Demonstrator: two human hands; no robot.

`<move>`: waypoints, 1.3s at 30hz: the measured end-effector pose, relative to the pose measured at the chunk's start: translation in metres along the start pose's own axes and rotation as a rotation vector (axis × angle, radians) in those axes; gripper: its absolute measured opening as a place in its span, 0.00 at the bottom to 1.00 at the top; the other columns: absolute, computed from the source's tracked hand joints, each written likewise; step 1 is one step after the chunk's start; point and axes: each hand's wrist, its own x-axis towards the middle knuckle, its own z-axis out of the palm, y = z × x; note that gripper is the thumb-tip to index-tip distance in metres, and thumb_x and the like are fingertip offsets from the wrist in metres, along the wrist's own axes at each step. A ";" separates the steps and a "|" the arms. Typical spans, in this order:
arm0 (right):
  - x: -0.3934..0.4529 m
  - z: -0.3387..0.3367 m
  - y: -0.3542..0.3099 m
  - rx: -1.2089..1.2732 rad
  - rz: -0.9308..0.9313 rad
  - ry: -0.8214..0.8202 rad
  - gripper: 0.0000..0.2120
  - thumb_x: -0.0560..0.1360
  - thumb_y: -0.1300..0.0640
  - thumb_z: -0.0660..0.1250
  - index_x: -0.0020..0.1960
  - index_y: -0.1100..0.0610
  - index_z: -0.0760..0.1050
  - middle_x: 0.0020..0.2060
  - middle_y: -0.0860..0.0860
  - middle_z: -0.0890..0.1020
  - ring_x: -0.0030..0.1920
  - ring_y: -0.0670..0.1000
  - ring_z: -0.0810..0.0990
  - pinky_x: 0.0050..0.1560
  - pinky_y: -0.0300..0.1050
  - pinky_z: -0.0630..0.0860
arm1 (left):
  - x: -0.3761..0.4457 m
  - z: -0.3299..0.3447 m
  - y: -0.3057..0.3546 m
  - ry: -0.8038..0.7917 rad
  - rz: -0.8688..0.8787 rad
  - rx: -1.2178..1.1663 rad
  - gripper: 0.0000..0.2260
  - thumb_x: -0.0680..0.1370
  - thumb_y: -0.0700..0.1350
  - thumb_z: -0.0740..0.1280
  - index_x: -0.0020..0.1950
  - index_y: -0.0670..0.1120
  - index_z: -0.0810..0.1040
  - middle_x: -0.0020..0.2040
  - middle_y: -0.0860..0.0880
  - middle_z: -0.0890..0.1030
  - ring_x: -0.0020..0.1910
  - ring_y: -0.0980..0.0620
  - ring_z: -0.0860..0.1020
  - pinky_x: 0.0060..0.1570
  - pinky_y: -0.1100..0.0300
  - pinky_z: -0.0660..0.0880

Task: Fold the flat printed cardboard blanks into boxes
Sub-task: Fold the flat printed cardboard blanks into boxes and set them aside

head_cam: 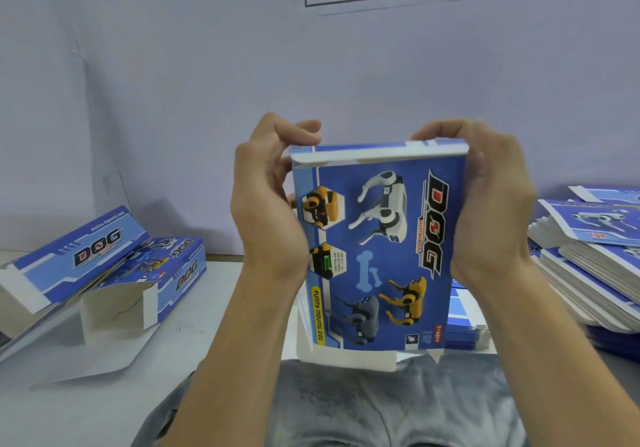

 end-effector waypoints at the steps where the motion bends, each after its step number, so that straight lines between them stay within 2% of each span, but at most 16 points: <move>1: -0.001 0.000 0.000 0.049 0.022 -0.018 0.17 0.75 0.42 0.56 0.46 0.55 0.75 0.35 0.52 0.80 0.34 0.53 0.79 0.34 0.43 0.74 | -0.001 -0.001 -0.001 -0.011 -0.009 -0.019 0.15 0.73 0.55 0.57 0.42 0.45 0.75 0.57 0.42 0.83 0.55 0.50 0.80 0.42 0.65 0.75; 2: -0.002 0.000 0.000 0.058 0.016 -0.046 0.18 0.75 0.41 0.57 0.46 0.54 0.75 0.36 0.53 0.80 0.36 0.53 0.80 0.36 0.43 0.75 | -0.002 -0.001 0.000 -0.029 -0.007 -0.010 0.16 0.71 0.58 0.59 0.42 0.46 0.74 0.56 0.42 0.83 0.51 0.51 0.81 0.40 0.66 0.75; 4: -0.003 0.001 0.001 -0.025 -0.045 -0.094 0.14 0.77 0.43 0.60 0.46 0.54 0.74 0.38 0.56 0.76 0.38 0.54 0.78 0.39 0.45 0.74 | -0.003 0.000 0.001 -0.092 0.023 0.041 0.11 0.73 0.56 0.63 0.43 0.49 0.71 0.48 0.43 0.79 0.34 0.56 0.74 0.27 0.64 0.71; 6: -0.002 0.003 0.000 -0.109 -0.093 -0.101 0.11 0.77 0.46 0.61 0.48 0.54 0.72 0.38 0.55 0.75 0.37 0.53 0.78 0.38 0.44 0.73 | -0.002 0.001 0.001 -0.119 0.051 0.073 0.05 0.77 0.50 0.62 0.46 0.49 0.71 0.45 0.45 0.74 0.29 0.57 0.67 0.23 0.65 0.67; 8: -0.001 0.003 0.000 -0.172 -0.138 -0.074 0.10 0.79 0.48 0.60 0.49 0.54 0.72 0.35 0.49 0.77 0.34 0.49 0.79 0.34 0.39 0.75 | -0.003 -0.001 0.001 -0.131 0.086 0.092 0.04 0.80 0.47 0.60 0.50 0.49 0.72 0.42 0.41 0.72 0.31 0.54 0.68 0.25 0.65 0.68; 10: -0.001 0.003 -0.001 -0.202 -0.158 -0.051 0.10 0.80 0.48 0.59 0.51 0.54 0.73 0.33 0.46 0.78 0.33 0.46 0.79 0.32 0.37 0.75 | -0.003 -0.001 0.001 -0.148 0.116 0.116 0.04 0.82 0.47 0.60 0.53 0.49 0.73 0.43 0.37 0.72 0.33 0.45 0.67 0.25 0.62 0.69; 14: -0.002 0.001 -0.001 -0.158 -0.143 -0.067 0.09 0.80 0.50 0.60 0.51 0.55 0.75 0.33 0.47 0.80 0.31 0.47 0.81 0.30 0.37 0.75 | -0.004 -0.001 0.001 -0.149 0.129 0.120 0.05 0.82 0.47 0.61 0.50 0.52 0.75 0.42 0.34 0.72 0.37 0.26 0.71 0.28 0.41 0.71; 16: -0.002 0.001 -0.001 -0.116 -0.125 -0.076 0.07 0.78 0.52 0.61 0.49 0.55 0.75 0.33 0.50 0.78 0.31 0.47 0.80 0.29 0.37 0.75 | -0.004 -0.001 0.001 -0.158 0.135 0.090 0.06 0.81 0.45 0.61 0.48 0.50 0.76 0.39 0.40 0.76 0.37 0.30 0.75 0.29 0.44 0.73; 18: -0.002 0.000 -0.001 -0.114 -0.103 -0.082 0.07 0.77 0.53 0.61 0.48 0.55 0.74 0.34 0.52 0.77 0.31 0.47 0.80 0.29 0.38 0.74 | -0.004 -0.003 0.000 -0.205 0.119 0.039 0.06 0.81 0.42 0.59 0.48 0.47 0.75 0.40 0.55 0.81 0.38 0.49 0.82 0.32 0.56 0.77; 20: -0.001 -0.002 0.000 -0.125 -0.087 -0.091 0.06 0.76 0.54 0.60 0.47 0.55 0.74 0.33 0.51 0.77 0.31 0.47 0.80 0.29 0.39 0.74 | -0.003 -0.005 -0.001 -0.244 0.088 -0.019 0.07 0.80 0.39 0.59 0.48 0.44 0.76 0.44 0.58 0.83 0.41 0.57 0.84 0.36 0.64 0.78; 23: -0.001 -0.004 0.000 -0.116 -0.099 -0.100 0.08 0.75 0.55 0.60 0.44 0.52 0.78 0.36 0.49 0.81 0.33 0.48 0.81 0.31 0.41 0.76 | -0.002 -0.008 -0.004 -0.260 0.019 -0.096 0.08 0.78 0.40 0.61 0.45 0.44 0.80 0.56 0.49 0.81 0.47 0.54 0.84 0.40 0.61 0.80; 27: -0.002 -0.006 0.001 0.004 -0.081 -0.087 0.13 0.73 0.57 0.61 0.38 0.50 0.84 0.53 0.49 0.84 0.46 0.49 0.84 0.40 0.43 0.80 | 0.000 -0.011 -0.004 -0.270 -0.025 -0.134 0.10 0.76 0.41 0.64 0.41 0.48 0.84 0.63 0.45 0.79 0.52 0.51 0.83 0.43 0.58 0.80; 31: -0.001 -0.007 0.004 0.031 -0.061 -0.089 0.14 0.72 0.57 0.61 0.35 0.51 0.84 0.51 0.49 0.85 0.60 0.54 0.80 0.48 0.45 0.78 | -0.003 -0.012 -0.006 -0.282 -0.018 -0.043 0.03 0.72 0.51 0.72 0.41 0.53 0.82 0.65 0.50 0.79 0.54 0.47 0.84 0.41 0.55 0.82; 33: -0.001 -0.008 0.007 0.051 -0.046 -0.088 0.11 0.69 0.56 0.64 0.34 0.52 0.84 0.52 0.50 0.85 0.59 0.53 0.81 0.48 0.46 0.78 | -0.004 -0.009 -0.008 -0.248 0.026 0.026 0.05 0.71 0.51 0.74 0.37 0.54 0.80 0.63 0.52 0.80 0.54 0.46 0.84 0.41 0.54 0.82; 36: -0.003 -0.008 0.011 0.015 -0.052 -0.049 0.10 0.65 0.50 0.67 0.33 0.54 0.84 0.57 0.51 0.83 0.50 0.52 0.83 0.41 0.45 0.78 | -0.004 -0.006 -0.014 -0.200 0.086 0.135 0.14 0.74 0.48 0.74 0.30 0.53 0.77 0.59 0.52 0.82 0.56 0.46 0.83 0.44 0.51 0.82; 39: -0.003 -0.008 0.015 -0.048 -0.064 -0.010 0.11 0.69 0.52 0.66 0.33 0.52 0.84 0.57 0.52 0.82 0.48 0.51 0.83 0.41 0.45 0.77 | -0.004 -0.005 -0.017 -0.157 0.054 0.166 0.10 0.75 0.50 0.71 0.33 0.53 0.80 0.58 0.54 0.82 0.54 0.47 0.84 0.41 0.50 0.82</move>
